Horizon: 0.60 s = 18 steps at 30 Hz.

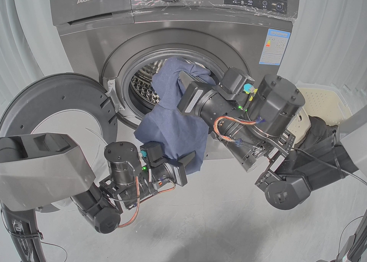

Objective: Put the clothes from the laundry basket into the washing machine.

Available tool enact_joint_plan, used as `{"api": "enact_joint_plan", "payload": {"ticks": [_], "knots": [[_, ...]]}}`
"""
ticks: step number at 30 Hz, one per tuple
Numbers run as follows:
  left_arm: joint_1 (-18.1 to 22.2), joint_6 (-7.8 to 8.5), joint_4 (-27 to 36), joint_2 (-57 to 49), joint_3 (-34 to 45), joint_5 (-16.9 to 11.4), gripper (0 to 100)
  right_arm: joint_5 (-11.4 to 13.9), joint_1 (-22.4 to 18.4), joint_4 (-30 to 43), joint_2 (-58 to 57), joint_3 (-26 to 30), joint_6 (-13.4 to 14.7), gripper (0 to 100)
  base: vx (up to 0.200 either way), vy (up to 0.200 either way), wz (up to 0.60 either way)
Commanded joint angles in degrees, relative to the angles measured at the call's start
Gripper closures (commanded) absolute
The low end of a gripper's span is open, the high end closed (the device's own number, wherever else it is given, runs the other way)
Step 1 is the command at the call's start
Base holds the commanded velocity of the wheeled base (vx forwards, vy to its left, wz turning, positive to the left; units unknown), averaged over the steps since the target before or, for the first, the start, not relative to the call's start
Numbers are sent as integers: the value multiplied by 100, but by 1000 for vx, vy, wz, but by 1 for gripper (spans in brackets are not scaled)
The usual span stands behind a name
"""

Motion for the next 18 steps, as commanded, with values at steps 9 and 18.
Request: {"api": "enact_joint_plan", "payload": {"ticks": [9,18], "knots": [[-629,287,-550,-969,1072,144,100,63,10,-147,-27,448,-14,0,0,0,0],[-242,260,-603,-1128,905,241,100,80,-219,-76,-695,1037,-14,0,0,0,0]]}}
